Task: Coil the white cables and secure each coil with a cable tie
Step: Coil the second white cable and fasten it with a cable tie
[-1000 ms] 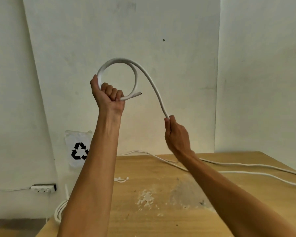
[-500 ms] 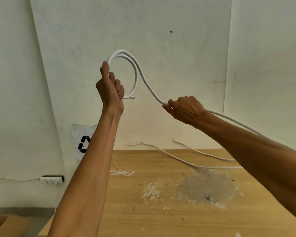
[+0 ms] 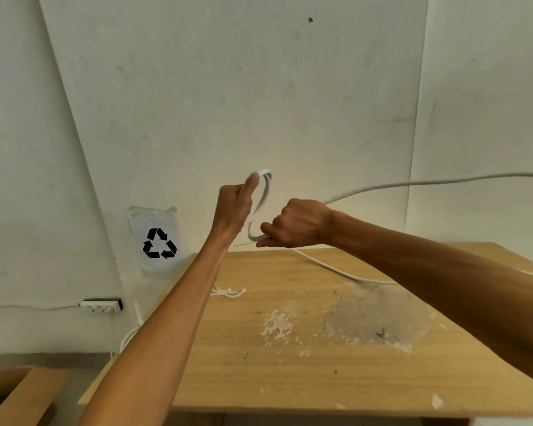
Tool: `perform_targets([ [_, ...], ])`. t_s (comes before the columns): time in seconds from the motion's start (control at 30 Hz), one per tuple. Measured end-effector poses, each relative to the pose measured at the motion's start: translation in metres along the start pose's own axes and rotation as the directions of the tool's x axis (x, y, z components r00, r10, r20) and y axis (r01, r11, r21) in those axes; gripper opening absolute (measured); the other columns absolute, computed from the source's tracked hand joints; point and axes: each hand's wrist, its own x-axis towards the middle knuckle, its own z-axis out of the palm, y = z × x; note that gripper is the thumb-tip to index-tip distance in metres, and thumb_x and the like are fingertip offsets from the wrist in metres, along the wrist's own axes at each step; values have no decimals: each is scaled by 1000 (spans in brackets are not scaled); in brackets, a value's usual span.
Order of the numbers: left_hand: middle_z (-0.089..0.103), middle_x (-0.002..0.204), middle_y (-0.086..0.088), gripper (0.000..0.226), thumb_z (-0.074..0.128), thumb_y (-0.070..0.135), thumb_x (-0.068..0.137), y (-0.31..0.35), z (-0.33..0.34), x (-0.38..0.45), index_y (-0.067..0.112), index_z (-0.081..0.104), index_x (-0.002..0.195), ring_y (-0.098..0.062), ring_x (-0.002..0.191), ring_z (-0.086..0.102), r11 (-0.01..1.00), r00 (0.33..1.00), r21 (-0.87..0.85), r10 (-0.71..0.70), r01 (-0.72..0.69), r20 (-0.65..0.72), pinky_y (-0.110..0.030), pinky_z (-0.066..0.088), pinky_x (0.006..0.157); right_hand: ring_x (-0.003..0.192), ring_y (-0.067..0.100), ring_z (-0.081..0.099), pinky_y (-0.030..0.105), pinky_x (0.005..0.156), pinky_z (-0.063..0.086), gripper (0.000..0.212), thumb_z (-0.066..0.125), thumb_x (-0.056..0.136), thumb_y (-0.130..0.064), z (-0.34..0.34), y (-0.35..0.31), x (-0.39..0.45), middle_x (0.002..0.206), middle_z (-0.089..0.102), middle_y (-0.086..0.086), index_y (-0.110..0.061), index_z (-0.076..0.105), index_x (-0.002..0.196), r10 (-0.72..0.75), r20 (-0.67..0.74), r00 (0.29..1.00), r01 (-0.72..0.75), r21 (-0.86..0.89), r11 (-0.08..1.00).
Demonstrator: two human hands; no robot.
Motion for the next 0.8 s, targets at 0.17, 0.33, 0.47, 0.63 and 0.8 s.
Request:
perform_targets([
  [0.17, 40, 49, -3, 60, 53, 47, 99, -8, 7, -12, 7, 45, 55, -14, 45, 37, 992, 978, 126, -55, 30, 201, -28, 34, 53, 32, 31, 51, 31, 36, 41, 46, 42, 103, -38, 10, -2, 6, 50, 57, 12, -2, 58, 80, -87, -163, 983, 99, 68, 993],
  [0.33, 39, 42, 12, 64, 50, 44, 102, -8, 1, -13, 10, 45, 47, -6, 42, 38, 996, 963, 82, -61, 40, 264, -23, 34, 52, 48, 25, 59, 33, 54, 46, 44, 52, 102, -42, 13, 3, 11, 58, 61, 8, -6, 64, 79, -128, -247, 961, 132, -1, 991],
  [0.47, 46, 57, -5, 54, 50, 47, 101, -17, -3, -15, 11, 54, 62, -14, 57, 48, 998, 943, 6, -65, 66, 328, -24, 42, 61, 51, 23, 56, 33, 60, 44, 45, 56, 99, -48, 10, 3, 10, 61, 60, 6, -8, 64, 78, -70, -326, 943, 74, 1, 997],
  [0.63, 62, 64, -21, 56, 46, 38, 103, -21, 0, -20, -8, 62, 76, -29, 53, 61, 987, 882, -17, -138, 162, 451, -39, 54, 62, 55, 25, 51, 41, 61, 44, 72, 43, 89, -76, 0, 7, 11, 77, 60, 8, -6, 60, 89, 220, -209, 953, -197, 125, 972],
  [0.8, 29, 41, -3, 67, 42, 53, 102, -23, 5, -28, 16, 37, 47, -13, 33, 22, 963, 839, -67, -191, 260, 509, -22, 23, 40, 60, 22, 49, 37, 56, 45, 91, 36, 72, -94, -2, 15, 4, 81, 56, 4, -8, 57, 95, 385, 40, 922, -386, 161, 908],
])
